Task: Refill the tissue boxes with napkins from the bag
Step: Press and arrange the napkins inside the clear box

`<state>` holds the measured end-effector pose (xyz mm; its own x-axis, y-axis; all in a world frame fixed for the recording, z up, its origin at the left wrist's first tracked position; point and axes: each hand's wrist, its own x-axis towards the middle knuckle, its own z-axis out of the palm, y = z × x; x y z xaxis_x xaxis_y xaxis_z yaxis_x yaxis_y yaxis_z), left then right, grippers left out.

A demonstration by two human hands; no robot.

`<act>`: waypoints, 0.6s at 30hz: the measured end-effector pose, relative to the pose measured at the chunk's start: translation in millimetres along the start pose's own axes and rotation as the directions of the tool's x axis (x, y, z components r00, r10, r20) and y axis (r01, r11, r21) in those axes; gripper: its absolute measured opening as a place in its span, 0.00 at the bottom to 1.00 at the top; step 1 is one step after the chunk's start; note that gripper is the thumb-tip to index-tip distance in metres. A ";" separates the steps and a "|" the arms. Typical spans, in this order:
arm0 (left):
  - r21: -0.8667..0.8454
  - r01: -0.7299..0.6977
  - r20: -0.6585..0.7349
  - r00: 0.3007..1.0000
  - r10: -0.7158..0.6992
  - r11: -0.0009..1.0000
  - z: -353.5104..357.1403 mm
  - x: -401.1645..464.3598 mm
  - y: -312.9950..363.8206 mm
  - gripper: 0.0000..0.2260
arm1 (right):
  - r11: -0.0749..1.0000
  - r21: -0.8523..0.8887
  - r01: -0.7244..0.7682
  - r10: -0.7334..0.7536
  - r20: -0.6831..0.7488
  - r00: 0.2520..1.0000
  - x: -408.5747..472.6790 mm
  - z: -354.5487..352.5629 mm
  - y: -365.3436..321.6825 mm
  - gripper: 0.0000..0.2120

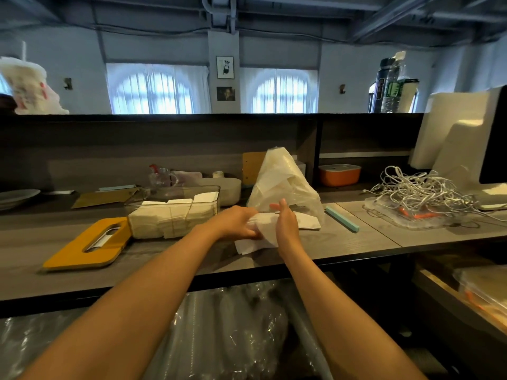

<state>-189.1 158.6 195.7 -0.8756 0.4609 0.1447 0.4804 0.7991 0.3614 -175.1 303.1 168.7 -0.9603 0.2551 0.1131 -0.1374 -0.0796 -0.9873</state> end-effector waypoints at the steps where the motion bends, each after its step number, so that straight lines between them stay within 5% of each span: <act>1: -0.047 0.018 -0.018 1.000 -0.019 0.999 -3.2 0.6 0.4 0.17 | 1.000 0.022 -0.006 0.006 0.014 1.000 -0.9 -0.2 0.1 0.20; 4: -0.302 0.106 -0.061 0.990 -0.130 0.947 -14.6 0.1 5.9 0.13 | 0.994 0.112 -0.012 0.005 0.062 0.998 -6.7 -1.0 -2.5 0.16; 9: -0.624 0.348 0.045 0.910 -0.412 0.700 -13.1 0.0 9.4 0.19 | 0.995 0.101 -0.004 -0.011 0.153 0.988 -6.8 -0.1 -4.1 0.05; 14: -0.792 0.404 0.207 0.883 -0.421 0.457 4.4 2.4 12.6 0.19 | 1.000 0.002 -0.004 0.004 0.071 0.997 -5.5 -0.3 -5.5 0.19; 18: -0.831 0.360 0.129 0.867 -0.482 0.425 19.3 7.0 34.4 0.18 | 0.981 0.133 -0.141 0.119 0.159 0.980 -11.8 1.5 -13.0 0.24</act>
<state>-177.8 196.8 191.3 -0.9837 0.0647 -0.1677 -0.1534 0.1846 0.9708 -162.3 299.6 180.3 -0.9961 0.0877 0.0112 -0.0322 -0.2423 -0.9697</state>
